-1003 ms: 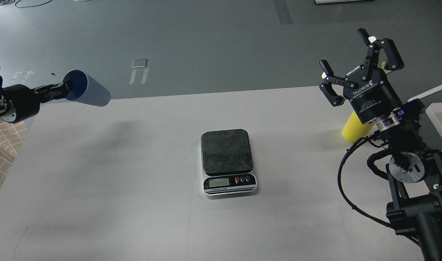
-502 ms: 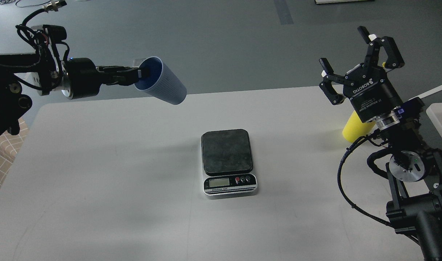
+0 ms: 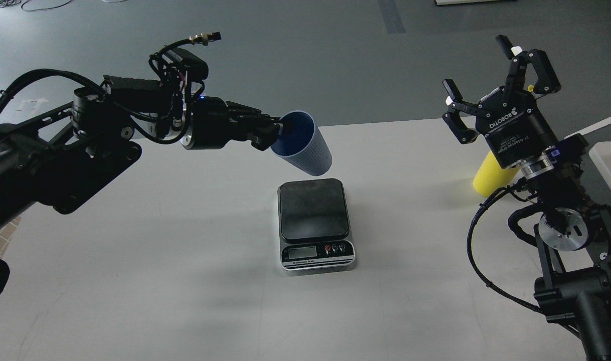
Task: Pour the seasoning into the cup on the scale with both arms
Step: 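Lift the blue cup with the left gripper and carry it over the scale, then lower the blue cup onto the scale with the left gripper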
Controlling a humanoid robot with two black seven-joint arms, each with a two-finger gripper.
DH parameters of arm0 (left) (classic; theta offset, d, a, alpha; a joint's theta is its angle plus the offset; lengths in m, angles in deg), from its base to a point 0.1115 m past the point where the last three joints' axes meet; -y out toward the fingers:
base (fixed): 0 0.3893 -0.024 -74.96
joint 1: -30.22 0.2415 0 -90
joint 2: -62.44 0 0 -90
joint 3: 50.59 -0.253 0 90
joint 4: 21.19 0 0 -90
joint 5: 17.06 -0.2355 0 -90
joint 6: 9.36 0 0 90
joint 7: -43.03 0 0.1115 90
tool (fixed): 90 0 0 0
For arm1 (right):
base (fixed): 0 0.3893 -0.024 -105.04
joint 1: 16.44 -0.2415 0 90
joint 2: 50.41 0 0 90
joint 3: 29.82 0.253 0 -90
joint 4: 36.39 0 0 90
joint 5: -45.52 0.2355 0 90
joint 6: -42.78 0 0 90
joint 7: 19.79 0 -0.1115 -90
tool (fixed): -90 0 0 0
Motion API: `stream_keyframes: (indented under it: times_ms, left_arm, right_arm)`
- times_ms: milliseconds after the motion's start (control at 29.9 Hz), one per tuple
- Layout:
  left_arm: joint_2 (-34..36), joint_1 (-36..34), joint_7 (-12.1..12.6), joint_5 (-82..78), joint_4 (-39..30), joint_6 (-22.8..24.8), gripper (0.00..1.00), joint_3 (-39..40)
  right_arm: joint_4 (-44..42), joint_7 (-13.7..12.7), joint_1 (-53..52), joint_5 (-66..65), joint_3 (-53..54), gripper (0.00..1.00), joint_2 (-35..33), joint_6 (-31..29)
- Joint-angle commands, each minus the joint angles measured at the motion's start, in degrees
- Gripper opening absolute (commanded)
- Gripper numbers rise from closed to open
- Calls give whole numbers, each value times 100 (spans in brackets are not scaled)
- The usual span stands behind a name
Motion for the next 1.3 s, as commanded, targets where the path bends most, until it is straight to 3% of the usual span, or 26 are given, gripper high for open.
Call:
stream_keyframes:
  times_ms: [0,301,1271]
  left_arm:
    - [-323,-61,0,-360,1,0,0,-7]
    - [-711,-87,0,-696,1,0,0,-763]
    - [-728,-96,0,-713,317,0,0,-807]
  right_arm:
    - [8,0,-22,9,-1,100,0,0]
    - [16,0,-5,18,-1,100,0,0]
    - [113,0,-5,9,-1,100,0,0]
